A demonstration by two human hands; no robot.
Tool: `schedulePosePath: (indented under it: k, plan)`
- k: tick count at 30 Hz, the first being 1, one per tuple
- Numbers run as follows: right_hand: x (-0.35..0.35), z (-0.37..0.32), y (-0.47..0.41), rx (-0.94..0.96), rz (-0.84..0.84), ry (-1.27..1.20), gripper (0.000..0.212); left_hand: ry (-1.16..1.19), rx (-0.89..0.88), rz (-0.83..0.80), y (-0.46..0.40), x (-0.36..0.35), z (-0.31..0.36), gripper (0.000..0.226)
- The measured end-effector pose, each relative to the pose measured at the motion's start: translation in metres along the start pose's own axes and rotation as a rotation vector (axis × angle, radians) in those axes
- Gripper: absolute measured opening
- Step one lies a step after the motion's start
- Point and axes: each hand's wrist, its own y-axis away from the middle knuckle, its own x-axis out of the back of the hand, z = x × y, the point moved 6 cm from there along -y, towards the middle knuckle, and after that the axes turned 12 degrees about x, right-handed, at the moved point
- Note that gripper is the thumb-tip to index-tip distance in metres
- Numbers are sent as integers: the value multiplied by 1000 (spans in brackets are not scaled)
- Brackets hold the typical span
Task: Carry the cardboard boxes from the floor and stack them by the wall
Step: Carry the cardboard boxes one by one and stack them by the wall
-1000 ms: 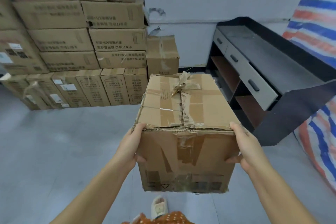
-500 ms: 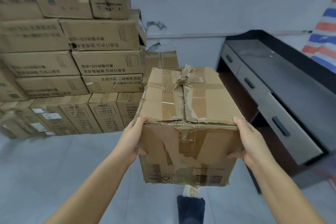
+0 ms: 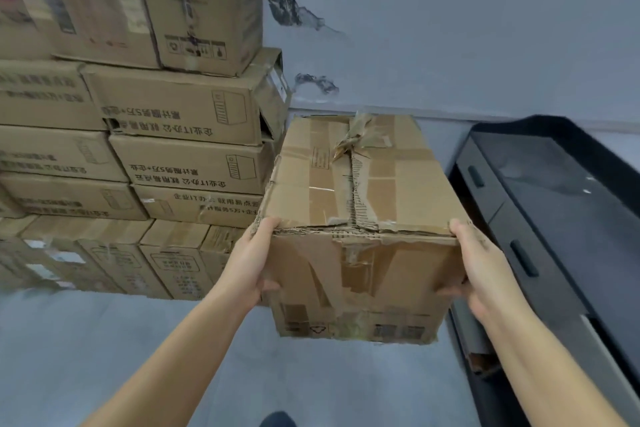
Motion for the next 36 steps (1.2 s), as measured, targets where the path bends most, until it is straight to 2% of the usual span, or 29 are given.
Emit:
schedulePosePath:
  k: [2,6,11,14,18,20,22,25,28,34,36]
  plan:
    - [-15,-4,-33,2,-8,9,8,0,-13,4,-25,-12,23,12]
    - [-51,1,-96,-1,-22,2,17,-16,-12,18,-86,-29,59,15]
    - [-111,2,-184,2,7,-11,12,-17,-17,-5,-171,-46,125,22]
    - [-145,7,-229,-12,23,-28,30,5,26,-15,-220,-52,161,35]
    - [-194,20,-283,-33,33,-69,47,41,-12,-1,-279,-60,207,54]
    - [-215,37,-298,-77,20,-62,42,-8,43,68,-306,-60,206,65]
    - [-231,55,-309,-96,-17,-37,22,-82,142,134,-327,-56,193,70]
    - [-241,72,-327,-93,-64,16,24,-110,269,145,-349,-52,173,75]
    - [-244,82,-343,-105,-83,34,31,-9,323,98,-363,-59,172,76]
    - [-263,67,-385,-107,-152,36,28,368,284,155,-383,-78,212,62]
    - [-268,56,-403,-119,-161,21,37,397,244,165,-391,-87,226,63]
